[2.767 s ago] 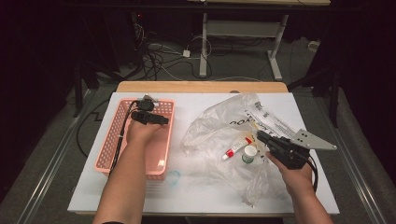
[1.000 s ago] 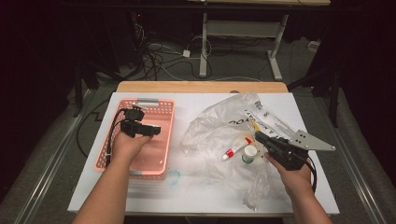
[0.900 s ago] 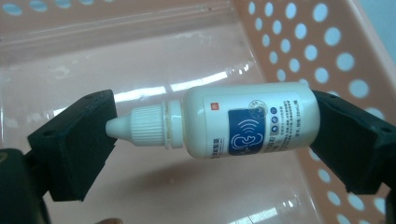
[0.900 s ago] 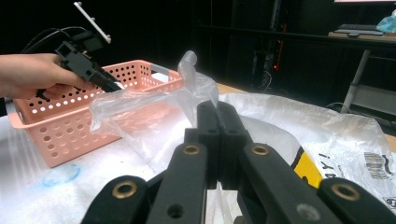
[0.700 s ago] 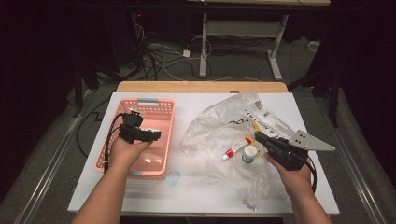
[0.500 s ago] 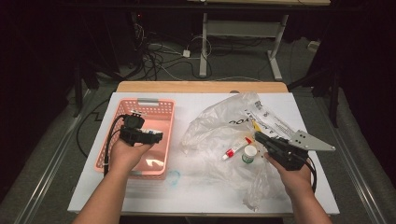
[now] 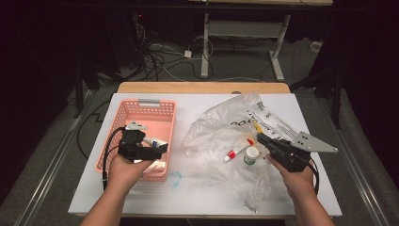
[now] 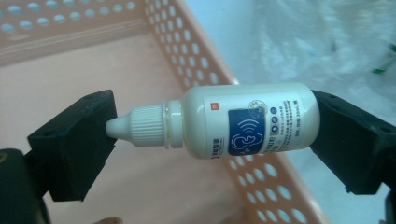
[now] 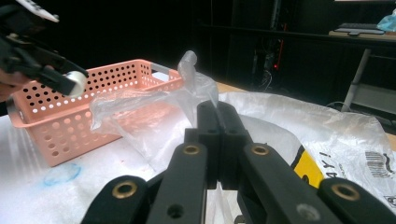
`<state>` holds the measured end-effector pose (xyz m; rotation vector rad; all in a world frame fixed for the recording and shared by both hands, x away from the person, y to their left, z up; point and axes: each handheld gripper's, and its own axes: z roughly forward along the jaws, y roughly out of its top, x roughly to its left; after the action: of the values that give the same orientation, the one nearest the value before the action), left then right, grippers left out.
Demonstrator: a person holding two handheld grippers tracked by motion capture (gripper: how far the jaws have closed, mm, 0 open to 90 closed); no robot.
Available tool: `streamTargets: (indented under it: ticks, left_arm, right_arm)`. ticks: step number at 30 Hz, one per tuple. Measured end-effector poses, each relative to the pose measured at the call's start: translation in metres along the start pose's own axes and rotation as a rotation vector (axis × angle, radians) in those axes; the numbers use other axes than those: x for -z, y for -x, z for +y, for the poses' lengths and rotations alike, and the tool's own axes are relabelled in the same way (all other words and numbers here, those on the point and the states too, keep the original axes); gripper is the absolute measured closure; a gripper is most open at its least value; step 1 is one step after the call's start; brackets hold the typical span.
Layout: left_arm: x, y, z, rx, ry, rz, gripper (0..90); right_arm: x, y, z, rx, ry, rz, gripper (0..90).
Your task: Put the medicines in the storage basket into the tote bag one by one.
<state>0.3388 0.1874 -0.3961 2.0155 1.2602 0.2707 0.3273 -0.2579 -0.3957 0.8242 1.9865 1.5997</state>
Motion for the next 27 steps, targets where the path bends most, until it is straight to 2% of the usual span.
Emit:
streamTargets:
  ticks: [7, 14, 21, 27]
  left_arm:
    - [0.009, 0.033, -0.006, -0.073, 0.038, -0.056, 5.9]
    - [0.01, 0.057, -0.009, -0.119, 0.054, -0.11, 5.9]
    - [-0.001, 0.081, -0.012, -0.164, 0.044, -0.163, 5.9]
    - [-0.017, 0.1, -0.01, -0.198, 0.031, -0.211, 5.9]
  right_arm:
    - [-0.001, -0.001, -0.001, -0.004, -0.003, 0.0, 90.0]
    - [0.0, -0.001, 0.0, -0.002, 0.002, 0.002, 90.0]
    - [0.0, -0.002, 0.001, 0.004, 0.002, 0.002, 90.0]
    - [-0.001, -0.001, 0.001, 0.006, 0.002, 0.003, 90.0]
